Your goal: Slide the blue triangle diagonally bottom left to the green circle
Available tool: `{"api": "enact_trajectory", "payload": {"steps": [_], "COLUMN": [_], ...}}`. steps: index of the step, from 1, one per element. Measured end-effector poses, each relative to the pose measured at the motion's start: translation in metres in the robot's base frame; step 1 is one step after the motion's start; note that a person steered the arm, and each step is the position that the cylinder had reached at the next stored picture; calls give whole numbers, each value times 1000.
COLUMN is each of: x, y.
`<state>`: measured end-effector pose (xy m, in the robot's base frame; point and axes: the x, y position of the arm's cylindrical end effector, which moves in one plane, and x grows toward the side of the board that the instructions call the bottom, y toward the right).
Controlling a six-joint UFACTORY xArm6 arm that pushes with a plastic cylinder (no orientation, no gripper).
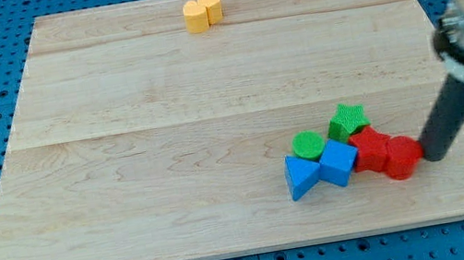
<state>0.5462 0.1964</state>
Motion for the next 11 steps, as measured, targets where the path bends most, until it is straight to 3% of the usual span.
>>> {"api": "enact_trajectory", "payload": {"steps": [2,3,4,5,6,8,10,11], "x": [10,59,65,64,56,4,16,-23], "y": [-22,-7,-17,-65,-144,-130,-129,-144]}}
